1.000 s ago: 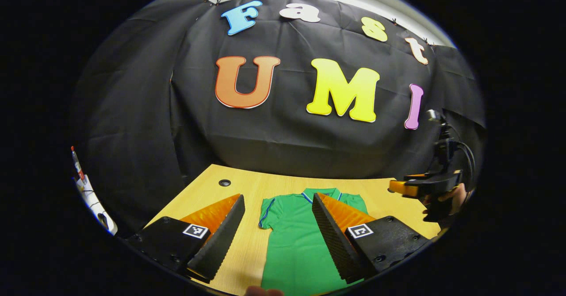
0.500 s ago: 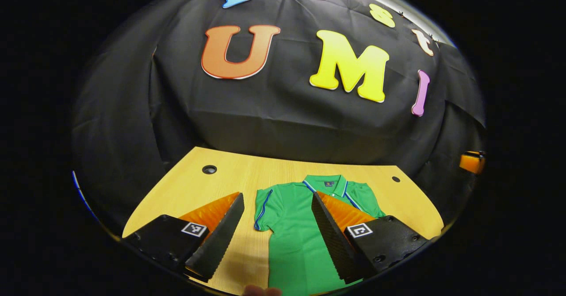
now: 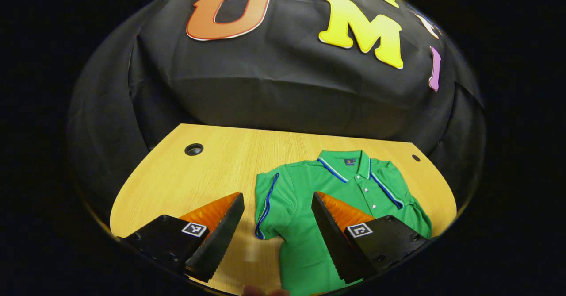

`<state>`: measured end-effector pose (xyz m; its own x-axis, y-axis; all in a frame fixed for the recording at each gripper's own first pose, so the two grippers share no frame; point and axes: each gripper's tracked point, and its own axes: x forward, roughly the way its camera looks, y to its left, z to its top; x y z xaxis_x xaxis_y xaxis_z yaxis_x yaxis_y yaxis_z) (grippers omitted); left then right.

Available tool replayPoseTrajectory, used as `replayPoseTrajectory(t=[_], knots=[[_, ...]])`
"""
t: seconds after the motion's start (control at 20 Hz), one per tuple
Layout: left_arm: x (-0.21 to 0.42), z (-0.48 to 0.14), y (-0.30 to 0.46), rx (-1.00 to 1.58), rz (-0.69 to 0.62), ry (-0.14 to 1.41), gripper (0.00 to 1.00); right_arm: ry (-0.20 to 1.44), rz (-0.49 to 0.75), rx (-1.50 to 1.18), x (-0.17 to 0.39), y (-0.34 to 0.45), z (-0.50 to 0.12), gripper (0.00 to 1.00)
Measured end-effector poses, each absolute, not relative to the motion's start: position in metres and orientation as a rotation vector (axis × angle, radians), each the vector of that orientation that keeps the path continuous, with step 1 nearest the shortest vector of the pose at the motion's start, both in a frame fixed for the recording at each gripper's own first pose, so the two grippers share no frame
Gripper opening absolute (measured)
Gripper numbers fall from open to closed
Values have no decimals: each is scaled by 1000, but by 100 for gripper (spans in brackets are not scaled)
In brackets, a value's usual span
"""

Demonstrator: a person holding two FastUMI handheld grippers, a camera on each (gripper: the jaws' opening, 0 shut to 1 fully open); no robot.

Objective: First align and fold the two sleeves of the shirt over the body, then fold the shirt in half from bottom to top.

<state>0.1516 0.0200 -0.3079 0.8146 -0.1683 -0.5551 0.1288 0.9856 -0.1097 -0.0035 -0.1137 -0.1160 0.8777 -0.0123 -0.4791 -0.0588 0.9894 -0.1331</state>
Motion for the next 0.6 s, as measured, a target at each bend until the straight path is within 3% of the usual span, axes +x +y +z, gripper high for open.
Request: replayPoseTrajectory(t=[0.45, 0.6], knots=[[196, -379, 38, 128, -146, 671, 99, 558, -44, -124, 0, -140, -135, 84], [196, -380, 43, 119, -146, 678, 89, 581, -44, -101, -2, -138, -140, 87]])
